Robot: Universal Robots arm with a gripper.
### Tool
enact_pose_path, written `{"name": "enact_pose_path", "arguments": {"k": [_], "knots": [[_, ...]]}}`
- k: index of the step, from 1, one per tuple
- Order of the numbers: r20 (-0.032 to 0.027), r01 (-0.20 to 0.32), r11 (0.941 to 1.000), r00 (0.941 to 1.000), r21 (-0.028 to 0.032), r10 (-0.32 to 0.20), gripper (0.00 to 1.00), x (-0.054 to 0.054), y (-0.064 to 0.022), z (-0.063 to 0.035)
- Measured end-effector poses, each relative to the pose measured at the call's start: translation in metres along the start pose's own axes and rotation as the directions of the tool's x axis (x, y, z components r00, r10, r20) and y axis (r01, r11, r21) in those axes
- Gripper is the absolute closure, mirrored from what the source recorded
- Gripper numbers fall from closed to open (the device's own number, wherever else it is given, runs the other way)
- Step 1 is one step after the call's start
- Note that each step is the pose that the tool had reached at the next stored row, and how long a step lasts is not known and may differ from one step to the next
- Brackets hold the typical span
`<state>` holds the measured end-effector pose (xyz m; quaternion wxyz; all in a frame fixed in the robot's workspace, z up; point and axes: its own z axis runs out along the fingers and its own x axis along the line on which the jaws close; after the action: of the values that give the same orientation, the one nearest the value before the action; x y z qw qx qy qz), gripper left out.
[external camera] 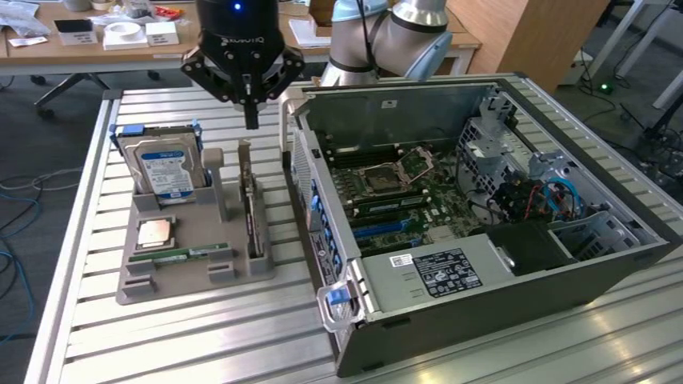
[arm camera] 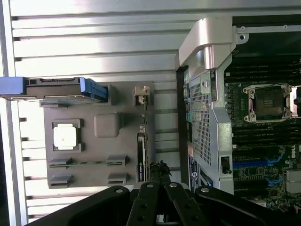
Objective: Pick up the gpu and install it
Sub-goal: 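Reach for the gpu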
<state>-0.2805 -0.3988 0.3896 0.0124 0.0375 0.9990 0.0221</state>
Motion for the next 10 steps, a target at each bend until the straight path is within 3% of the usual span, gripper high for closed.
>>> {"name": "enact_pose_path", "arguments": {"k": [10], "knots": [[0.0000,0.000,1.0000,1.0000,0.0000,0.000,0.89,0.0041,-0.0004,0.0004]]}}
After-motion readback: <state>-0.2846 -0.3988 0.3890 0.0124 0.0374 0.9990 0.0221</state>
